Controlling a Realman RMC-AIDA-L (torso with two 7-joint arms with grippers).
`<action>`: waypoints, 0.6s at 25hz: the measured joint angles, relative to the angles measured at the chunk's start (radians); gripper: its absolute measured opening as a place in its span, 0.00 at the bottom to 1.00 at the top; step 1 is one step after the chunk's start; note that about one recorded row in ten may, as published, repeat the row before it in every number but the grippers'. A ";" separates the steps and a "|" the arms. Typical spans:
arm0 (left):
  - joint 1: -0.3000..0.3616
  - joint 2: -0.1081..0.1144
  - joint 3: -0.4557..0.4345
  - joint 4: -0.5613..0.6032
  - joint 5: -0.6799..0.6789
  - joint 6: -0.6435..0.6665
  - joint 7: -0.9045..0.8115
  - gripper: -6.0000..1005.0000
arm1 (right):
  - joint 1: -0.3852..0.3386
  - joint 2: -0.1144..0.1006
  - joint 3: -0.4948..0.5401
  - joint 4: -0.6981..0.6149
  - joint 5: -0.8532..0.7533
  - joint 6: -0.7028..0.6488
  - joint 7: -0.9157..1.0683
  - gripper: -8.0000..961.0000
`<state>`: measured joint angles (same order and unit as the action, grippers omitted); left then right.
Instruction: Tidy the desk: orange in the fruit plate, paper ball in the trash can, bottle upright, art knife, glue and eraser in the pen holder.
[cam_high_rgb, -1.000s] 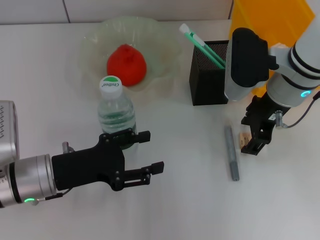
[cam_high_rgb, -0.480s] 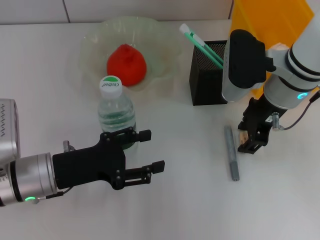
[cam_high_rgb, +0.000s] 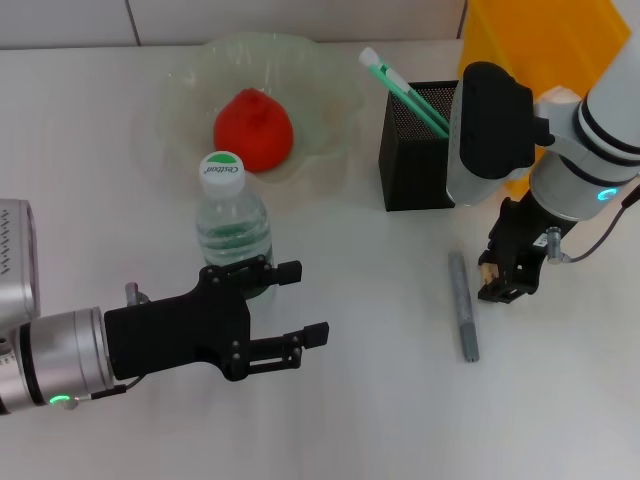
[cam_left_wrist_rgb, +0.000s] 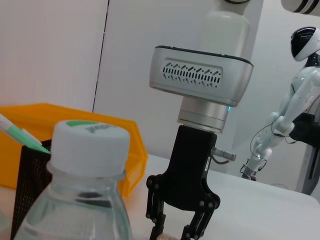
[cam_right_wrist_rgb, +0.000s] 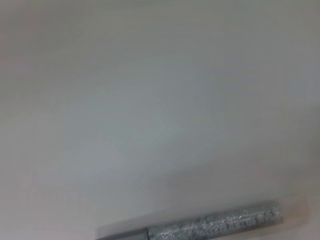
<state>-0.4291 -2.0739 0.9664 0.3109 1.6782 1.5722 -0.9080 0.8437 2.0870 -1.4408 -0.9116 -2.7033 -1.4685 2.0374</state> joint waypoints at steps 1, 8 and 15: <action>0.001 0.000 0.000 -0.001 0.000 0.000 0.000 0.78 | -0.004 0.000 0.006 -0.008 0.000 -0.006 0.000 0.41; 0.007 0.000 0.000 -0.001 0.000 -0.001 0.001 0.78 | -0.094 -0.008 0.157 -0.265 0.063 -0.150 -0.031 0.44; 0.007 0.000 0.000 -0.001 0.000 -0.002 0.001 0.78 | -0.138 -0.009 0.407 -0.494 0.261 -0.165 -0.037 0.47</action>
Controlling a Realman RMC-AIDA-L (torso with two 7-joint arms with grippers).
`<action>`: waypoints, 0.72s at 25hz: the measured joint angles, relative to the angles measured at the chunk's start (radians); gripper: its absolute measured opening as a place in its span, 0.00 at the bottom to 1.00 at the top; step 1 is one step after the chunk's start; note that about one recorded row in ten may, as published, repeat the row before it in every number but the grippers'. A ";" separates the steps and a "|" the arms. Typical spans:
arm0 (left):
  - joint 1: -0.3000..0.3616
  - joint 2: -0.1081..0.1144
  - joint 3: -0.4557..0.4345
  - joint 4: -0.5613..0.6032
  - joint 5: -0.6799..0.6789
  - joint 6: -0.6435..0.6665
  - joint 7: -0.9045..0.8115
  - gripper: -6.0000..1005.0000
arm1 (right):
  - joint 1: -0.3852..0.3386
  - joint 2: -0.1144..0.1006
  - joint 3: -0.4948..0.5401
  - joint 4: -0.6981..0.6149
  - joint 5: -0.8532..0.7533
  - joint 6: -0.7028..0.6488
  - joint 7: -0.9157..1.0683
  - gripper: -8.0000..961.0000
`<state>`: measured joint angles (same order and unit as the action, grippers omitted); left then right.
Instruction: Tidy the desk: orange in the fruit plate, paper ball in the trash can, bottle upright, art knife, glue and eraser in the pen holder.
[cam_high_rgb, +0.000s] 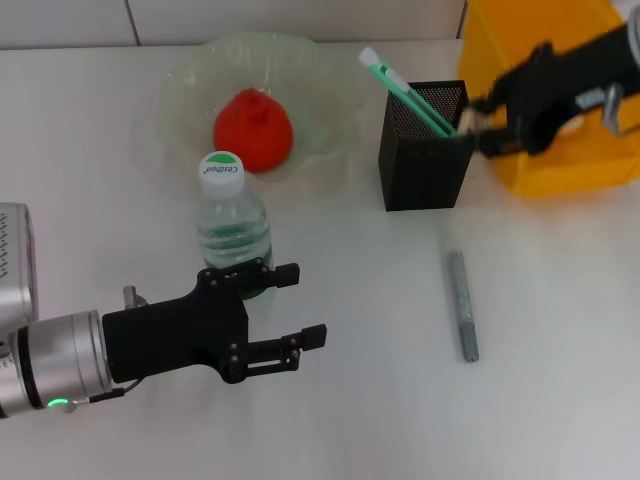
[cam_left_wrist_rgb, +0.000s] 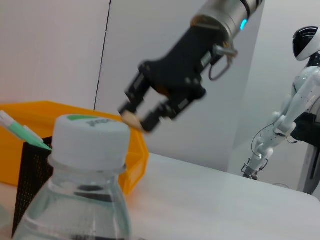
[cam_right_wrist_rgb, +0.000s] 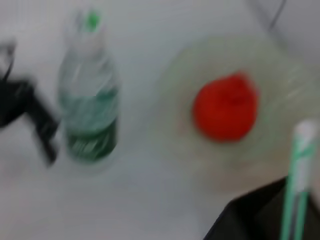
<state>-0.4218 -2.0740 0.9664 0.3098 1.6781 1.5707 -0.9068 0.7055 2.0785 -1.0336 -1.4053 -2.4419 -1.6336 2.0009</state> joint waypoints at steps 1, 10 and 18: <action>0.000 0.000 0.000 0.000 0.000 0.000 0.000 0.78 | 0.003 0.000 0.009 0.007 0.013 0.032 0.016 0.47; 0.000 0.000 0.000 -0.001 0.000 0.005 -0.001 0.78 | 0.121 0.000 -0.060 0.254 -0.034 0.267 0.103 0.51; 0.003 0.000 0.000 -0.021 0.000 0.008 0.004 0.78 | 0.143 0.003 -0.094 0.310 -0.103 0.317 0.144 0.54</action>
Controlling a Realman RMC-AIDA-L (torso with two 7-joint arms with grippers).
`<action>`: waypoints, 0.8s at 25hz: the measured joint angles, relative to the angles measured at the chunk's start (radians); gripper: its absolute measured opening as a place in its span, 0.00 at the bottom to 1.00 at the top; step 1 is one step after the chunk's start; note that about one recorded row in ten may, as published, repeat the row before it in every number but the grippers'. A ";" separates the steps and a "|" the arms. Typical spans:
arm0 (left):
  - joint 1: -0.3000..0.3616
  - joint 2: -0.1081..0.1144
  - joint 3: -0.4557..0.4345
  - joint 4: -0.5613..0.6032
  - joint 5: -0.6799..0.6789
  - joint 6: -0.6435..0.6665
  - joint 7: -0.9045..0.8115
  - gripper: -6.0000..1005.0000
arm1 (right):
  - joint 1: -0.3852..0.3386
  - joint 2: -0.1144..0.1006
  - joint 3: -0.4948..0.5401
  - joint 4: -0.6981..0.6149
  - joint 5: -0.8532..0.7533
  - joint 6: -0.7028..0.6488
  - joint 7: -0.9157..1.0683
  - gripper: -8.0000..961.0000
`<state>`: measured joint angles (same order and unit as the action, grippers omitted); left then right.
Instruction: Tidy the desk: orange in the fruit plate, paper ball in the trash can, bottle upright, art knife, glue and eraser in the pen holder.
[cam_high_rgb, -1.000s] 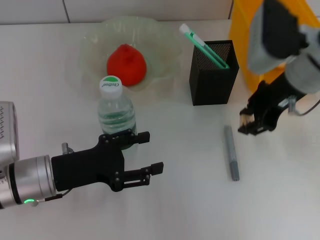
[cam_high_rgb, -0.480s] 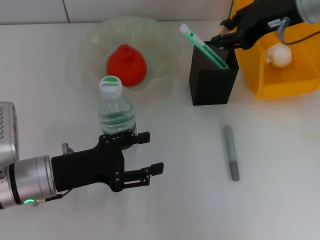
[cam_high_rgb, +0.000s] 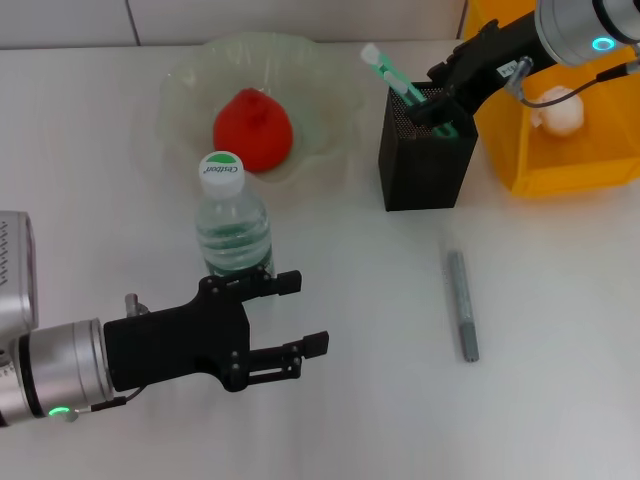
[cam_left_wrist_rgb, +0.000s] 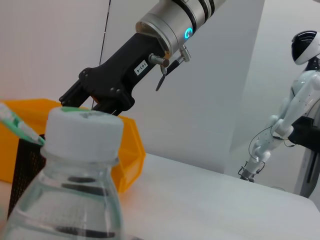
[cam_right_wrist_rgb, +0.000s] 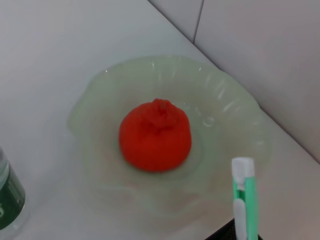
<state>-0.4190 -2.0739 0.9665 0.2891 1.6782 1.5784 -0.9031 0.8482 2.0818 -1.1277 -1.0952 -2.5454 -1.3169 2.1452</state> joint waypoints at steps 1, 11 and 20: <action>0.000 0.000 0.000 0.000 0.000 0.000 0.000 0.78 | -0.003 0.000 0.000 -0.002 0.002 -0.004 0.000 0.54; 0.007 0.000 0.000 -0.005 0.000 0.010 0.005 0.78 | -0.086 0.001 -0.002 -0.266 0.007 -0.220 0.191 0.58; 0.007 0.001 0.005 -0.004 0.000 0.012 0.002 0.78 | -0.121 0.002 -0.071 -0.368 -0.085 -0.441 0.431 0.60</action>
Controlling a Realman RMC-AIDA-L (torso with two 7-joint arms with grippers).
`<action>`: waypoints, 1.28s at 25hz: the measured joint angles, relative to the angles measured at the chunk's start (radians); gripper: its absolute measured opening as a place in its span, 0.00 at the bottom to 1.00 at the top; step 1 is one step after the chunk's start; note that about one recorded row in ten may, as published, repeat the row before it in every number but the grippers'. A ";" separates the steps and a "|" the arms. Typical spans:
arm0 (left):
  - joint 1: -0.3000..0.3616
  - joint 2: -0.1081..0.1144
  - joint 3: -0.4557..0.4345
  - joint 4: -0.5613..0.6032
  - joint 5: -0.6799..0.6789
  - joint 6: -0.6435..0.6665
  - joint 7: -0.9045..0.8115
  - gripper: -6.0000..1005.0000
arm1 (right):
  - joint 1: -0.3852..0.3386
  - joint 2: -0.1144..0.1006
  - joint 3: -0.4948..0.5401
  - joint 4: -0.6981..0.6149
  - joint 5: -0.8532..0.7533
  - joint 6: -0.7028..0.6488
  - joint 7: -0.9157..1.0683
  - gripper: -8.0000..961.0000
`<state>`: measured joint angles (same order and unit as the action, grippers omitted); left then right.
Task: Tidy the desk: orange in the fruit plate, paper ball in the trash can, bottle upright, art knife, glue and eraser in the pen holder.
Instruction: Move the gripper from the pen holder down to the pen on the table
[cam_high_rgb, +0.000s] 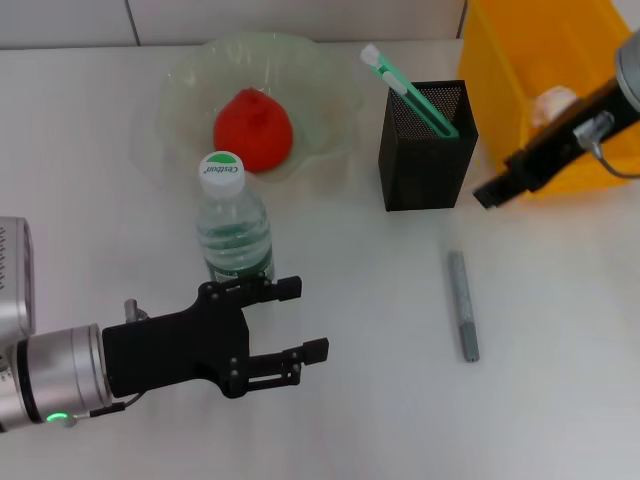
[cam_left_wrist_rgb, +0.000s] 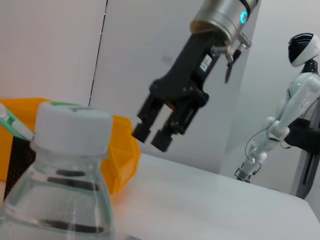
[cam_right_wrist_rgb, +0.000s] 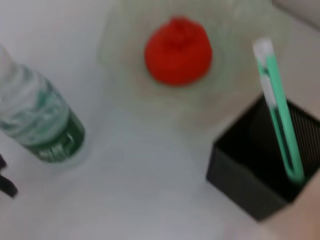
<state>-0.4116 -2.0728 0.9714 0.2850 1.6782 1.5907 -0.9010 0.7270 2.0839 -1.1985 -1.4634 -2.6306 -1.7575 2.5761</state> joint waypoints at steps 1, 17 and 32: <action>-0.001 0.000 0.000 0.000 0.000 0.000 -0.002 0.78 | -0.019 0.001 -0.036 0.001 -0.033 -0.005 0.058 0.61; -0.011 0.004 0.003 0.013 0.004 0.028 -0.020 0.78 | -0.107 0.009 -0.328 0.031 -0.062 0.104 0.381 0.68; -0.004 0.002 0.003 0.012 0.006 0.028 -0.007 0.78 | -0.092 0.007 -0.346 0.227 0.008 0.256 0.382 0.72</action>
<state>-0.4159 -2.0707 0.9746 0.2968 1.6844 1.6184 -0.9083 0.6348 2.0907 -1.5441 -1.2363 -2.6228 -1.5015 2.9579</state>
